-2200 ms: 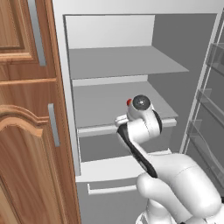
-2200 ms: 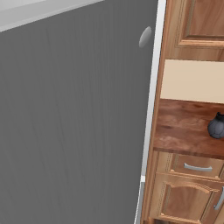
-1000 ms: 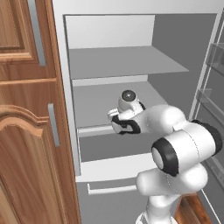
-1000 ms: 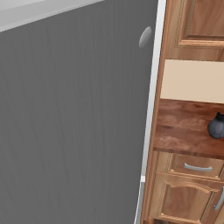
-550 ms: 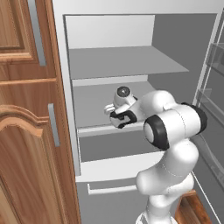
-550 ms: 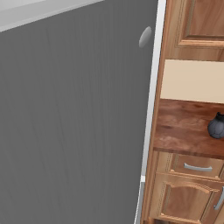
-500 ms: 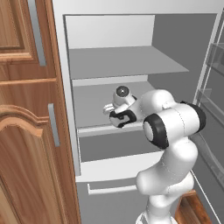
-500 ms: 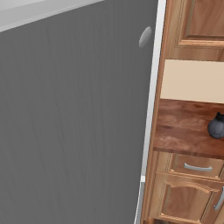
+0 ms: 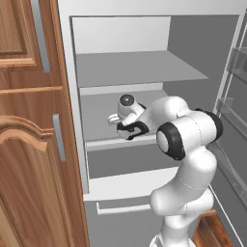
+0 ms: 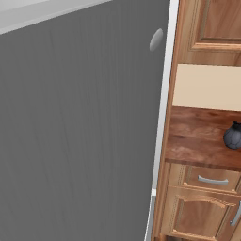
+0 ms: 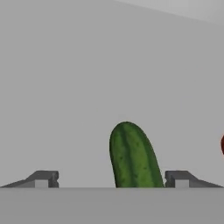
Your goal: Move the apple and pickle from the top shelf to the second highest shelf to make space. Then, place the pitcher from the counter on the cleared top shelf.
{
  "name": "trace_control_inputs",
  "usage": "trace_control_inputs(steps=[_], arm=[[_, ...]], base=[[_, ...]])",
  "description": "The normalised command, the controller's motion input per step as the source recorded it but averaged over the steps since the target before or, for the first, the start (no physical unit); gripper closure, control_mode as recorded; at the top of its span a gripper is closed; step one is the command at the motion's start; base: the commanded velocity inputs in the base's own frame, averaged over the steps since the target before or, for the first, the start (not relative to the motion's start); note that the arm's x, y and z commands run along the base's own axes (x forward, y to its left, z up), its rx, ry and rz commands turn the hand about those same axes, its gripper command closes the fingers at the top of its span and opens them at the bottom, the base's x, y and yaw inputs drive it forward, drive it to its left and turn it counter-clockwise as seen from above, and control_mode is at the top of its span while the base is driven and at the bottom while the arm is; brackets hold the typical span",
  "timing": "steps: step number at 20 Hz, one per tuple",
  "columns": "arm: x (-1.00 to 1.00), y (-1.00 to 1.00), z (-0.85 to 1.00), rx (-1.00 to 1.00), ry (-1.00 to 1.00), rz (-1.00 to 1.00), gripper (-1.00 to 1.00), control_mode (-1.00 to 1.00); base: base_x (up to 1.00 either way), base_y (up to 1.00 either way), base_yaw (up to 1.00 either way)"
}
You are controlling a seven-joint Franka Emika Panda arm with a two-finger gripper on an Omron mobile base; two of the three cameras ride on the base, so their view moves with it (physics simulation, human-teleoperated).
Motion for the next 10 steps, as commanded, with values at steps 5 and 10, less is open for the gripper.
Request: trace_control_inputs(steps=[5,10], arm=[[-0.17,0.00,0.43,0.00,0.00,0.00,-1.00,-1.00],[-0.51,0.00,0.54,0.00,0.00,-0.02,-1.00,-1.00]], base=[[0.00,0.00,0.00],[0.00,0.00,0.00]])
